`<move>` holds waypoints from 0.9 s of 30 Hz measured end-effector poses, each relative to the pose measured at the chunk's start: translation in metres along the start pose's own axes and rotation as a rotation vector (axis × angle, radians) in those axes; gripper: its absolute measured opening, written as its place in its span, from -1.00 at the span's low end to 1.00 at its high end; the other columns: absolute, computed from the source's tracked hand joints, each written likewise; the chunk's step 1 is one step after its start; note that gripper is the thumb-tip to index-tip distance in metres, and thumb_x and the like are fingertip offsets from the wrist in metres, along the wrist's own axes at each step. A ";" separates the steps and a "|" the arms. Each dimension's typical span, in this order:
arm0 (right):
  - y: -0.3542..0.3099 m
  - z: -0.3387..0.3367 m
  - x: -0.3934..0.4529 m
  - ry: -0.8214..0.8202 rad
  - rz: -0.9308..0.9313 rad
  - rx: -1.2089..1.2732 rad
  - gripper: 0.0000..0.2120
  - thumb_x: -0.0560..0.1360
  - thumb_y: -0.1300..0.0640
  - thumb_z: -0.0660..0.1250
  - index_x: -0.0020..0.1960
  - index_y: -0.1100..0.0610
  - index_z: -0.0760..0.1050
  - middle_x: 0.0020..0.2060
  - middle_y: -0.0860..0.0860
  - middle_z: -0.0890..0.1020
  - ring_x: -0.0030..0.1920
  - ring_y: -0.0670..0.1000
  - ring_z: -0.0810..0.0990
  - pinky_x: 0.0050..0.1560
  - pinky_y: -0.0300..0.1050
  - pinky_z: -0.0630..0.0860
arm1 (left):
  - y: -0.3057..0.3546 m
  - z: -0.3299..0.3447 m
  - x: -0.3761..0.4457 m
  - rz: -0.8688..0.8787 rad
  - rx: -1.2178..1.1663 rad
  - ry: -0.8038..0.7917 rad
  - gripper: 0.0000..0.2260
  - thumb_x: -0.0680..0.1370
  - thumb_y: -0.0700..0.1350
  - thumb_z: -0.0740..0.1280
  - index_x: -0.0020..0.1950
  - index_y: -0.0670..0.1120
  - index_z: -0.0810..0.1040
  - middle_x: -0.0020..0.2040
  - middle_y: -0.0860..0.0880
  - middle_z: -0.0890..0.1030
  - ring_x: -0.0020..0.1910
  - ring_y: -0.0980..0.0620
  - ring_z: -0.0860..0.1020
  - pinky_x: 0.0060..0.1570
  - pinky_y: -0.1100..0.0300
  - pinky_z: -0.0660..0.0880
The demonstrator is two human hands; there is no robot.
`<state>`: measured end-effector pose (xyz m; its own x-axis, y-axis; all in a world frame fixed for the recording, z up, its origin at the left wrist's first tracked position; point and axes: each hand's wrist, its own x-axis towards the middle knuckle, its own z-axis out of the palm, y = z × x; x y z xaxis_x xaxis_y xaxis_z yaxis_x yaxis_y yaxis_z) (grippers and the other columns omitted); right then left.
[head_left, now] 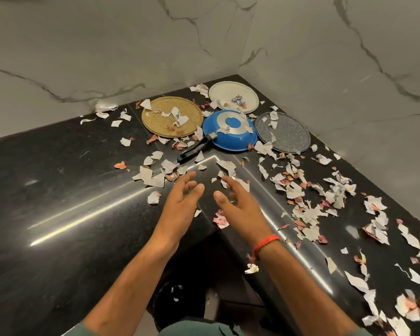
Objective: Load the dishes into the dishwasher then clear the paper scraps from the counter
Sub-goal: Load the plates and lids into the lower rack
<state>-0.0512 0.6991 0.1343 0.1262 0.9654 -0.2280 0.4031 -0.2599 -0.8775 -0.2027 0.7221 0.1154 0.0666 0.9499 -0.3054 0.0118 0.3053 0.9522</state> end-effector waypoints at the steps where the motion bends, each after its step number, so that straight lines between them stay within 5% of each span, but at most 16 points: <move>1: -0.001 -0.002 0.003 0.001 0.006 0.019 -0.53 0.60 -0.10 0.32 0.49 -0.18 0.36 0.42 -0.17 0.43 0.26 -0.18 0.44 0.34 0.07 0.51 | 0.000 0.002 0.003 0.000 -0.008 -0.004 -0.64 0.67 0.04 0.29 0.47 0.21 0.42 0.33 0.11 0.49 0.34 0.10 0.51 0.41 -0.07 0.44; 5: -0.005 -0.010 0.013 0.005 0.008 0.007 -0.51 0.61 -0.08 0.32 0.52 -0.14 0.33 0.46 -0.15 0.42 0.41 -0.12 0.40 0.37 0.05 0.49 | 0.004 0.008 0.021 0.006 -0.027 -0.019 -0.69 0.67 0.05 0.29 0.40 0.26 0.43 0.31 0.12 0.50 0.32 0.11 0.52 0.40 -0.05 0.46; 13: -0.006 -0.017 0.026 -0.024 0.021 -0.002 -0.51 0.62 -0.09 0.29 0.53 -0.16 0.30 0.47 -0.16 0.41 0.45 -0.11 0.37 0.29 -0.19 0.39 | 0.027 -0.017 0.121 0.012 0.022 0.113 -0.54 0.68 0.00 0.27 0.58 0.02 0.29 0.33 0.02 0.51 0.33 0.02 0.50 0.37 -0.03 0.45; 18: -0.006 -0.017 0.028 -0.015 0.043 0.028 -0.50 0.62 -0.11 0.30 0.52 -0.19 0.30 0.47 -0.17 0.40 0.41 -0.13 0.39 0.33 -0.12 0.43 | 0.038 -0.040 0.201 0.114 0.424 0.133 -0.52 0.66 0.04 0.27 0.56 0.02 0.30 0.42 -0.07 0.47 0.36 -0.07 0.48 0.36 -0.05 0.44; 23: -0.007 -0.016 0.030 0.000 0.032 -0.001 -0.51 0.62 -0.09 0.31 0.52 -0.16 0.32 0.43 -0.16 0.45 0.39 -0.20 0.39 0.15 -0.35 0.41 | 0.024 -0.052 0.248 0.202 1.030 0.007 -0.45 0.61 -0.02 0.30 0.59 -0.07 0.27 0.49 -0.22 0.42 0.43 -0.26 0.39 0.40 -0.15 0.37; 27: -0.009 -0.017 0.030 0.008 0.033 -0.013 -0.50 0.62 -0.10 0.30 0.53 -0.16 0.31 0.43 -0.13 0.44 0.42 -0.15 0.41 0.25 -0.23 0.42 | 0.012 -0.054 0.257 0.222 1.253 -0.053 -0.47 0.59 -0.01 0.32 0.55 -0.03 0.34 0.47 -0.20 0.43 0.41 -0.27 0.40 0.38 -0.20 0.40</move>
<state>-0.0355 0.7300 0.1425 0.1472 0.9562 -0.2529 0.4103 -0.2916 -0.8641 -0.2395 0.9734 0.0479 0.2276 0.9595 -0.1659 0.9239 -0.1590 0.3480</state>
